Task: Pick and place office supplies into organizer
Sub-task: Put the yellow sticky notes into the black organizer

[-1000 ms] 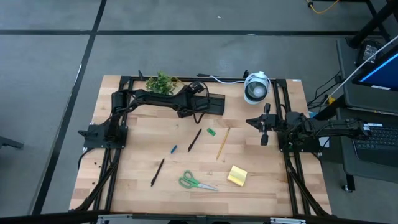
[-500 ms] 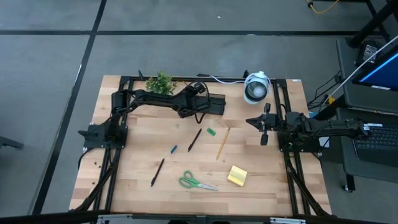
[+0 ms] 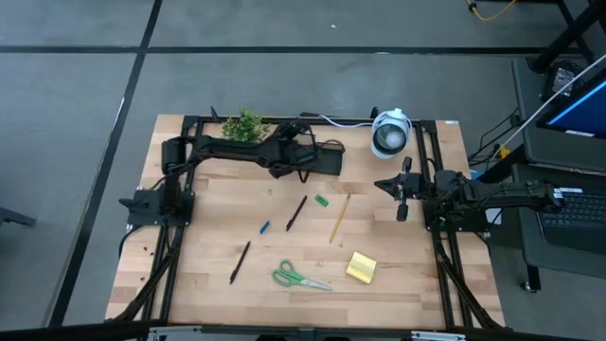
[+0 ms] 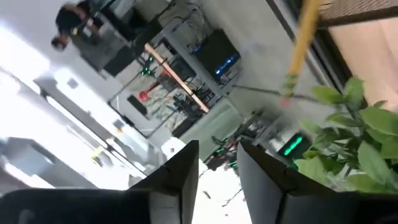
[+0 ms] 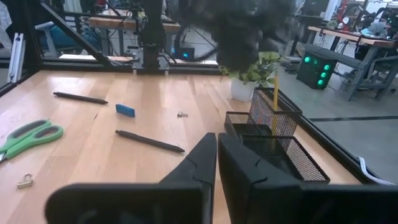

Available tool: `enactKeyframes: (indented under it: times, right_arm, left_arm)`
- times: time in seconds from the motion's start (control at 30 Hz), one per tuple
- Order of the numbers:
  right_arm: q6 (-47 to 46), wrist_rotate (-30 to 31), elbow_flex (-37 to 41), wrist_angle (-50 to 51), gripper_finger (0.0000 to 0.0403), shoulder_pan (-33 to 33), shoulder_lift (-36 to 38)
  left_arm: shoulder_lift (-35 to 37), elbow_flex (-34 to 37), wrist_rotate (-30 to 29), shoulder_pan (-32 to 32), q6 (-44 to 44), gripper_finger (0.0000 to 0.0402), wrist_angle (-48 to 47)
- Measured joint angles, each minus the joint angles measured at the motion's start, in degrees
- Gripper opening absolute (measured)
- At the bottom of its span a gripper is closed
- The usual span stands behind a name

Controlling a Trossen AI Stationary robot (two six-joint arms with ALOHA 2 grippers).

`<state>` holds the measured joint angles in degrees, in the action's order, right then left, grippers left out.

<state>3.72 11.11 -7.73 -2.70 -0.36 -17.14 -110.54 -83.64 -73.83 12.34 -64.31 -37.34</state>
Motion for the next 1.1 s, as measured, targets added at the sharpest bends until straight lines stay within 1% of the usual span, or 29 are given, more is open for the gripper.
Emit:
enactKeyframes:
  times: [0.13, 0.2, 0.23, 0.37, 0.5, 0.67, 0.77, 0.83, 0.9, 1.0, 1.1]
  right_arm:
    - [-0.26, -0.01, 0.0, 0.03, 0.0023, 0.0, -0.01]
    - [-0.3, 0.0, 0.0, 0.18, 0.0023, 0.0, 0.01]
    - [-0.3, -0.02, 0.0, 0.45, 0.0023, 0.0, 0.01]
    - [-0.26, -0.02, 0.0, 0.92, 0.0023, 0.0, 0.01]
    - [-0.23, -0.02, 0.0, 0.94, 0.0023, -0.02, 0.01]
    - [-0.39, -0.02, 0.0, 0.85, 0.0023, -0.07, 0.01]
    - [-0.82, -0.04, 0.0, 0.33, 0.0023, -0.07, 0.01]
    - [-1.9, -0.04, 0.0, -0.29, 0.0023, -0.07, 0.01]
    - [-1.96, -0.05, 0.0, -0.59, 0.0023, -0.07, 0.01]
    - [-2.04, -0.06, 0.0, -0.91, 0.0023, -0.07, -0.01]
    - [-2.06, -0.2, 0.0, -1.01, 0.0023, -0.04, -0.01]
  left_arm:
    - [5.24, 0.0, 0.4, -0.02, 9.94, 0.0103, -1.0]
    - [8.4, 0.0, 2.78, -0.02, 17.33, 0.0104, -3.63]
    - [10.09, 0.0, 5.4, 0.02, 21.21, 0.0105, -5.33]
    - [16.76, 0.11, 19.23, 0.64, 36.04, 0.0103, -13.52]
    - [23.54, 3.83, 26.92, 0.78, 45.24, 0.0092, -15.2]
    - [30.51, 13.2, 34.68, -0.48, 51.36, 0.0078, -13.09]
    - [34.24, 20.8, 41.34, -1.8, 54.52, 0.0072, -7.03]
    - [36.98, 26.29, 47.27, -3.03, 54.85, 0.007, 0.21]
    - [39.9, 31.66, 51.63, -4.36, 53.64, 0.0068, 8.9]
    - [44.36, 38.41, 53.52, -5.87, 52.56, 0.0067, 19.02]
    - [48.53, 43.36, 54.99, -6.82, 53.42, 0.0067, 25.24]
